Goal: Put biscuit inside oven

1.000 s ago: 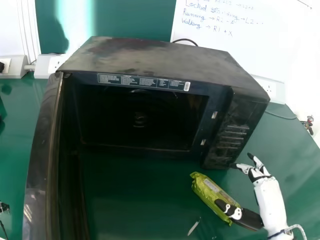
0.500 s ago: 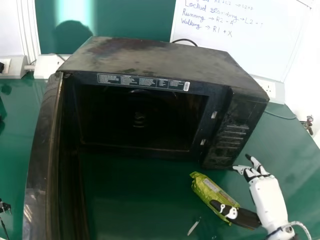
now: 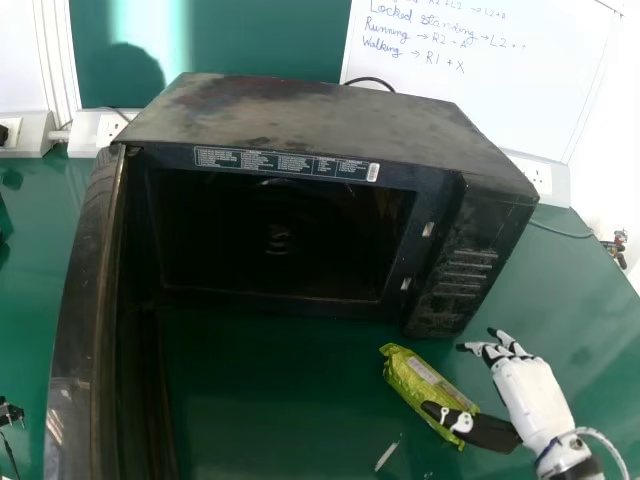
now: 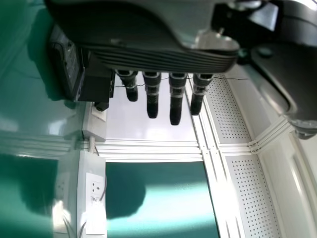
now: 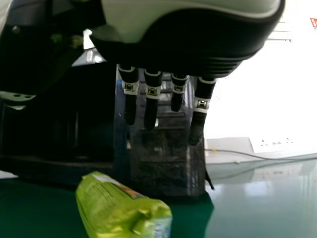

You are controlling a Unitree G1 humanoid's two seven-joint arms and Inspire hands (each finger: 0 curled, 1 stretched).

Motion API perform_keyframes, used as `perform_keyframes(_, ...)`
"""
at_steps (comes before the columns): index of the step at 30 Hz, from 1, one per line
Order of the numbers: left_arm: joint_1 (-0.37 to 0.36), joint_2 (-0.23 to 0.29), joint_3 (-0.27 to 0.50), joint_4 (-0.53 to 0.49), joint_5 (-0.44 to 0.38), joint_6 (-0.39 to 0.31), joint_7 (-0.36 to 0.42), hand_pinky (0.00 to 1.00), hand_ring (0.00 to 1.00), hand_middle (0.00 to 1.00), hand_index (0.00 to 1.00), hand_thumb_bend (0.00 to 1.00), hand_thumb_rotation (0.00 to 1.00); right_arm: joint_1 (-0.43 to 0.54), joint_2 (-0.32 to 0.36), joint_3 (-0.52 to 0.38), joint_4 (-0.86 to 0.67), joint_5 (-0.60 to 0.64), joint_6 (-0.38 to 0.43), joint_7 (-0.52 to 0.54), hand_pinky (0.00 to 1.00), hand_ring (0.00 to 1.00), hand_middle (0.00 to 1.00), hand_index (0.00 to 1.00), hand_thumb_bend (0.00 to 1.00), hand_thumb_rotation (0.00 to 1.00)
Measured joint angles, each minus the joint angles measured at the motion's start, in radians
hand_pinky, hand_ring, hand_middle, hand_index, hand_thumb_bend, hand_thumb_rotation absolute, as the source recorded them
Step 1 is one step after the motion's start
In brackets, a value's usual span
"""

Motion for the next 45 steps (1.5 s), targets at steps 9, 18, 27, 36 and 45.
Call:
perform_keyframes(9,0.018,-0.003,-0.003,-0.005,0.009,0.003,0.002,0.98,0.93,0.92,0.96,0.95,1.00,-0.036,-0.095,0.014,0.008,0.011,0.049,0.077,0.68,0.80,0.87,0.85,1.00,0.65)
perform_keyframes(18,0.031,-0.008,-0.007,-0.016,0.018,0.000,0.001,0.96,0.93,0.92,0.97,0.93,1.00,-0.067,-0.159,0.047,0.013,-0.029,0.075,0.101,0.66,0.81,0.87,0.85,1.00,0.69)
perform_keyframes(27,0.040,-0.033,-0.020,-0.067,0.038,0.001,0.012,0.96,0.93,0.93,0.99,0.93,1.00,-0.117,-0.207,0.082,0.022,-0.009,0.138,0.191,0.80,0.89,0.94,0.91,1.00,0.67)
perform_keyframes(36,0.053,-0.037,-0.021,-0.080,0.040,0.003,0.011,0.96,0.93,0.92,0.98,0.92,1.00,-0.183,-0.252,0.122,0.038,0.011,0.183,0.269,0.79,0.89,0.93,0.92,1.00,0.67)
perform_keyframes(45,0.057,-0.046,-0.035,-0.099,0.041,0.005,0.015,0.96,0.93,0.92,0.98,0.92,1.00,-0.219,-0.297,0.160,0.073,0.012,0.176,0.293,0.80,0.89,0.93,0.91,1.00,0.67)
